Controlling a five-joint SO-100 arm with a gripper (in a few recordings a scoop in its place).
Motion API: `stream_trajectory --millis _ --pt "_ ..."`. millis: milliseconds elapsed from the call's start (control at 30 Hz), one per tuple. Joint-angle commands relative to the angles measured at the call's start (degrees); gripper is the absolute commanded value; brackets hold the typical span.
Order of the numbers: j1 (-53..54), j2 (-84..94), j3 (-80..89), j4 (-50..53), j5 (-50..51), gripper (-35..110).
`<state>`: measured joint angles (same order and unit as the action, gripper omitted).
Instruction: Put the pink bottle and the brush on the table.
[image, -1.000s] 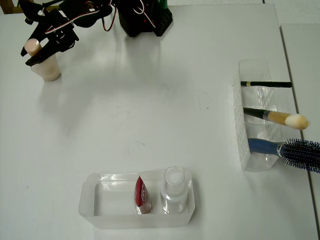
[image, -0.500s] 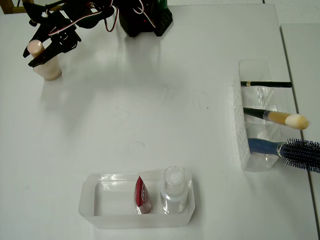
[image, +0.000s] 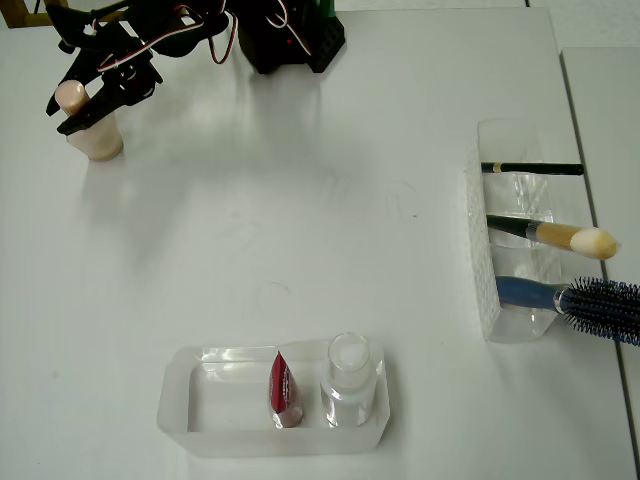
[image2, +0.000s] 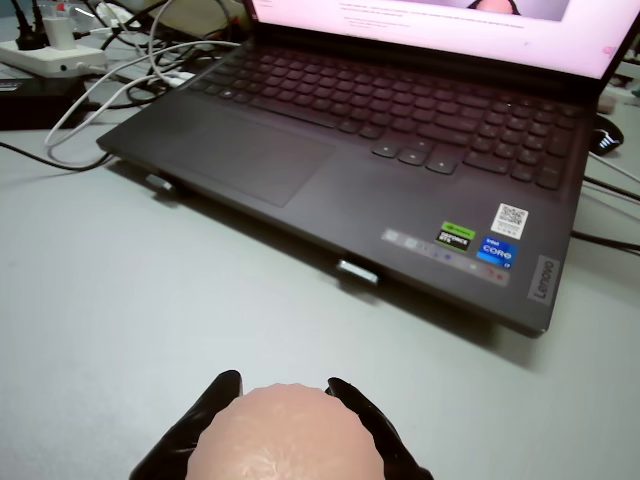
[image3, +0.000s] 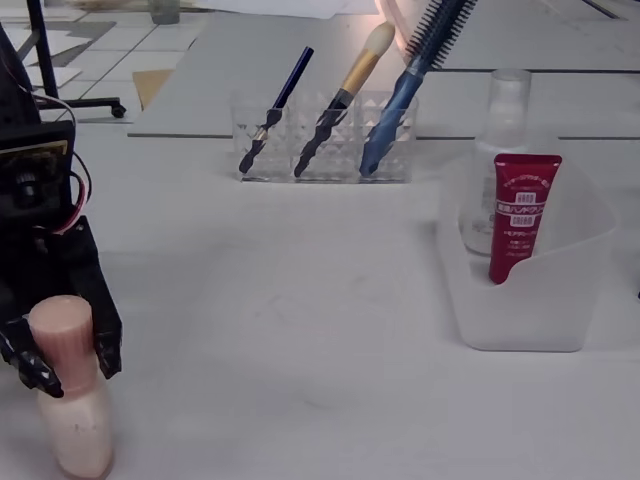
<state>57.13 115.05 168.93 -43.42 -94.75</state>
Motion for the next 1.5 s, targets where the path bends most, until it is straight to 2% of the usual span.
stream_trajectory --millis 0,900,1233,1467 --pt "0.09 1.14 1.05 -0.53 -0.35 16" --pt "0.09 3.16 1.49 1.76 -0.35 50" --pt "0.09 7.73 -0.53 7.56 -1.58 56" --pt "0.00 9.84 -6.06 16.08 -3.43 57"
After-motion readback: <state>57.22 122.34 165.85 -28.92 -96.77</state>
